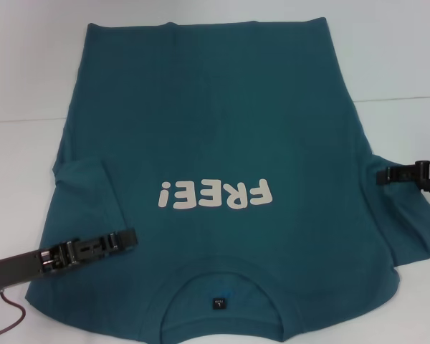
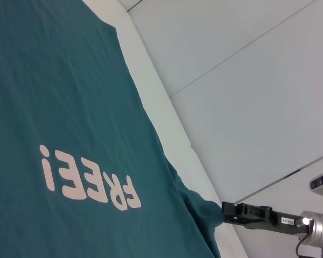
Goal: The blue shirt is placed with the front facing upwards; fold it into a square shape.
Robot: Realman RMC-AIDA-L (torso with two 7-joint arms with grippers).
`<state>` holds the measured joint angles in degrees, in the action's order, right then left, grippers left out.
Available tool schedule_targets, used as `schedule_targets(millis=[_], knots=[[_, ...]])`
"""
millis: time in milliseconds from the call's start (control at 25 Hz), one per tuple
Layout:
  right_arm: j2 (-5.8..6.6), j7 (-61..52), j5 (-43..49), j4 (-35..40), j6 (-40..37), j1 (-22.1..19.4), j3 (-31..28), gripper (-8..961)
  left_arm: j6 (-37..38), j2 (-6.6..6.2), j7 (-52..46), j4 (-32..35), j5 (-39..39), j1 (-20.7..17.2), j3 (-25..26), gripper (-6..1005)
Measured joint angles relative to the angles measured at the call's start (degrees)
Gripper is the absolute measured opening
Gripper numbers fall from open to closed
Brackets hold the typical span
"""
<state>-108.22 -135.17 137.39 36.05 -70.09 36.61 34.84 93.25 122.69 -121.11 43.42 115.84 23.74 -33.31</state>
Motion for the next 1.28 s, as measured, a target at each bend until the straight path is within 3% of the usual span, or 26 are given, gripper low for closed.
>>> schedule_targets(millis=[80, 640, 840, 1080, 1280], knots=[[0.01, -0.14, 0.65, -0.06, 0.02, 0.07, 0.09, 898, 0.00, 0.00, -0.11, 0.00, 0.00, 0.03, 0.00, 551], [0.19, -1.54, 1.78, 0.16, 0.23, 0.31, 0.76, 494, 0.00, 0.00, -0.19, 0.00, -0.09, -0.16, 0.09, 550], [0.26, -1.62, 1.78, 0.16, 0.48, 0.13, 0.76, 246, 0.00, 0.00, -0.31, 0.00, -0.10, -0.13, 0.09, 550], [0.36, -1.70, 1.77, 0.16, 0.57, -0.13, 0.58, 24, 0.16, 0.00, -0.35, 0.00, -0.10, -0.10, 0.95, 549], [0.81, -3.32, 1.75, 1.06, -0.38, -0.11, 0.60, 10, 0.40, 0.00, -0.36, 0.00, -0.09, -0.12, 1.38, 549]])
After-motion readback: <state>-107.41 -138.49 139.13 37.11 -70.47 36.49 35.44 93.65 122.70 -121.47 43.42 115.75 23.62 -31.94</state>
